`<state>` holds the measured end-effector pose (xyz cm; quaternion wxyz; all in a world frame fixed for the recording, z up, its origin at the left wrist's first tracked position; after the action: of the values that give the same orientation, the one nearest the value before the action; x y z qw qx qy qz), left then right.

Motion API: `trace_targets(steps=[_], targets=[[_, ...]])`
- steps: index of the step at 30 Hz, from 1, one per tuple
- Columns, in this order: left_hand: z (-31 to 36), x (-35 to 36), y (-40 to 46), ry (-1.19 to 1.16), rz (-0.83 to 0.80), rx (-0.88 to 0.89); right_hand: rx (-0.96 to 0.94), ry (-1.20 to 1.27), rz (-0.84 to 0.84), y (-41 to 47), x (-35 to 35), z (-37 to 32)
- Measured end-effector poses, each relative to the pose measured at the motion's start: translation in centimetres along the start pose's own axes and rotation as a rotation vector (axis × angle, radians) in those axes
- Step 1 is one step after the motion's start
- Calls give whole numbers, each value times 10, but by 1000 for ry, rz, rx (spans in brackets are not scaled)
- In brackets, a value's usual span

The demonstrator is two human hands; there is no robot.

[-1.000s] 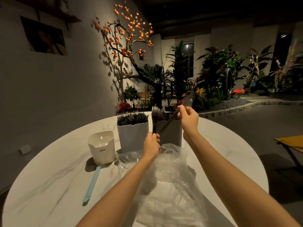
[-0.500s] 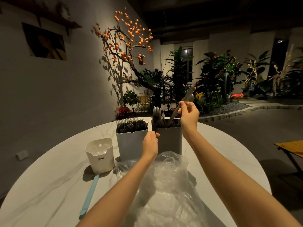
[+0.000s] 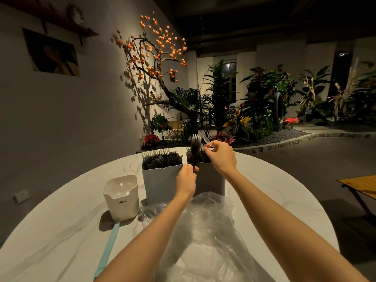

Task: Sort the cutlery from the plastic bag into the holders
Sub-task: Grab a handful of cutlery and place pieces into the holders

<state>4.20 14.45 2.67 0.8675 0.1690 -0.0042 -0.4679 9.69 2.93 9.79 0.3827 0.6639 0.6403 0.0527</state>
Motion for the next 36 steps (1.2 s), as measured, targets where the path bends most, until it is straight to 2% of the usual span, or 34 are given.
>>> trace_targets(steps=[3, 6, 10, 14, 17, 19, 21, 25, 30, 36], targets=[[2, 0, -2, -12, -11, 0, -47, 113, -41, -2, 3, -4], [7, -2, -6, -37, -36, -11, -82, 234, -183, -8, 6, -13], [13, -8, -13, -58, -38, -14, -39, 328, -338, -15, 14, -19], [18, -19, -18, -12, -63, 63, 8, 376, -446, -20, 25, -20], [19, -34, -23, 118, -9, 131, 7, 334, -398, -19, 35, -24], [18, -48, -25, 232, 154, 201, 32, 310, -288, -18, 38, -28], [19, -60, -27, 294, 293, 261, 49, 384, -200, -20, 37, -36], [21, -77, -28, 431, 413, 244, 50, 573, -102, -19, 40, -48], [21, -90, -28, 498, 470, 224, 2, 634, -40, -19, 44, -59], [21, -94, -28, 582, 447, 203, -45, 420, -78, -21, 56, -57]])
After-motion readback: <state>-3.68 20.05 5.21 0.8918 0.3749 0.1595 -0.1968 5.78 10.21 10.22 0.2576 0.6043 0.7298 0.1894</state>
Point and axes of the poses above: each hand's wrist, its own y-axis towards the middle knuckle, its own x-axis out of the palm, z = x × y, the point moved 3 cm from there along y, towards the middle knuckle, and after that the axes turned 3 degrees about y, right-handed, at the moved point
